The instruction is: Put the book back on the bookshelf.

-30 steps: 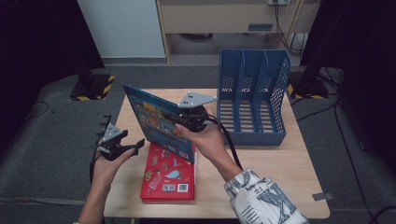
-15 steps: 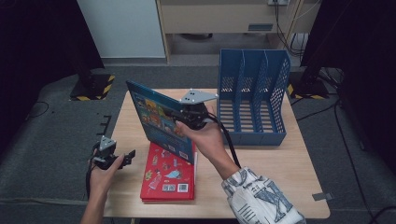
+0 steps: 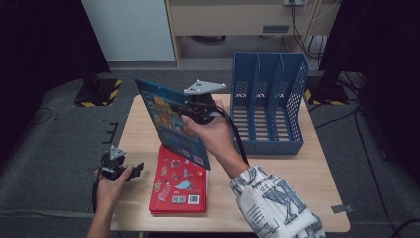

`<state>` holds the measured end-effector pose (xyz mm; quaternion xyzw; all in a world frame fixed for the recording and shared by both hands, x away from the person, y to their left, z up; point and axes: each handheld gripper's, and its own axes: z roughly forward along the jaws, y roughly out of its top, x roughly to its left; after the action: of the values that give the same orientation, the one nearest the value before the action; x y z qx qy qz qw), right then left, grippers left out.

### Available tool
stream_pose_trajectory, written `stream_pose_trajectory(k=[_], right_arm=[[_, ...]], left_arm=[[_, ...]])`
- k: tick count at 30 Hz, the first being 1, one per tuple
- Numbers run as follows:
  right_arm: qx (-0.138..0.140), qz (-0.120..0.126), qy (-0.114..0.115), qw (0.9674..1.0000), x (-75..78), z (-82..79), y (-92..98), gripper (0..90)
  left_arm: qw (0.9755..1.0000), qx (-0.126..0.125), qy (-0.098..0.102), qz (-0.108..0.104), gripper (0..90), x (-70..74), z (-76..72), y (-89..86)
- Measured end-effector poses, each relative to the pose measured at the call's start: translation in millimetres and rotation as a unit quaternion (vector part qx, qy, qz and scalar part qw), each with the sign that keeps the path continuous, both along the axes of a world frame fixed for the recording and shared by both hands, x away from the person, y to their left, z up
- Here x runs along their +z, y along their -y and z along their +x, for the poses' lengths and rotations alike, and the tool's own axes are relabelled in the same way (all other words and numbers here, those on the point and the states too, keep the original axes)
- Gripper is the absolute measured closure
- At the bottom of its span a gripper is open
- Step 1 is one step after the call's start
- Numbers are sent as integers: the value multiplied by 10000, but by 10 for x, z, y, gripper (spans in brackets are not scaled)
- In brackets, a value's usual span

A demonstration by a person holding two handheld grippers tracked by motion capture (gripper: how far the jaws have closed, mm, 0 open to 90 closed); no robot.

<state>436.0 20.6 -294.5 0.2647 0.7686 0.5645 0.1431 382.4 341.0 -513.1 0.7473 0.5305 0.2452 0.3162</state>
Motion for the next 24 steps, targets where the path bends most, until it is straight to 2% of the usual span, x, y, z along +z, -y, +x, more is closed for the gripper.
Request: stream_pose_trajectory(k=[6, 7, 9, 16, 21, 24], right_arm=[[-138, -122, 41, 9998, 117, 71, 19, 826], [-224, -111, 28, 9997, 176, 99, 61, 826], [-244, -102, 18, 9996, 188, 104, 70, 825], [-526, 2, 12, 9986, 336, 147, 258, 826], [-702, 38, 34, 9975, 385, 166, 392, 826], [-790, 9, 48, 9969, 406, 170, 457, 825]], left_arm=[[9999, -30, -81, 53, 76, -24, 9, 16], [9999, -14, -121, 74, 46, -35, 15, 23], [9996, 10, -248, 102, 30, -49, 20, 22], [9992, 50, -381, 81, 26, -91, 28, -5], [9987, 26, -486, 175, 36, -114, 34, 8], [9985, 24, -524, 156, 36, -131, 35, 7]])
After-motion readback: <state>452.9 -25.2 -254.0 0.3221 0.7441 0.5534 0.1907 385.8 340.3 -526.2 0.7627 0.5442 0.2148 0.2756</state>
